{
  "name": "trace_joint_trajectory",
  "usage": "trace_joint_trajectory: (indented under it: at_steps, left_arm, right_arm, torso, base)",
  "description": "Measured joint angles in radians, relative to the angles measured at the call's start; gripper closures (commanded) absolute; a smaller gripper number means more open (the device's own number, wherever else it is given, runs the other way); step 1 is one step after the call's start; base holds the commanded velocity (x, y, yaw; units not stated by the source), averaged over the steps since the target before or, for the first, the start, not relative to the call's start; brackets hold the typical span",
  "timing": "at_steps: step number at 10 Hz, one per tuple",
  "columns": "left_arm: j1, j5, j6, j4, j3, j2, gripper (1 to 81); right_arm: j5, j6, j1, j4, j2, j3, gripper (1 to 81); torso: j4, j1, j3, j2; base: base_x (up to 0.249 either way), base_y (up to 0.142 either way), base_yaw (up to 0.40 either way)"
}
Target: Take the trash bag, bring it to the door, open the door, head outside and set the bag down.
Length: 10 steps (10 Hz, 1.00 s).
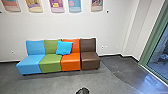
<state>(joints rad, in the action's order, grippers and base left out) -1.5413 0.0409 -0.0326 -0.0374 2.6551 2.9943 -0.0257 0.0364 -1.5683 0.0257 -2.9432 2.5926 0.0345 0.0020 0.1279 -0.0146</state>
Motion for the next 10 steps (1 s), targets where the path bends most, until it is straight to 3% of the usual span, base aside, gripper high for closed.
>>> trace_joint_trajectory:
  at_steps: [10]
  left_arm:
    - [0.003,0.0,0.0,0.0,0.001,0.0,1.0]
  right_arm:
    - [0.001,0.0,-0.002,0.0,0.0,0.0,1.0]
  torso:
    - [0.0,0.0,0.0,0.0]
  base:
    - [0.116,0.0,0.0]
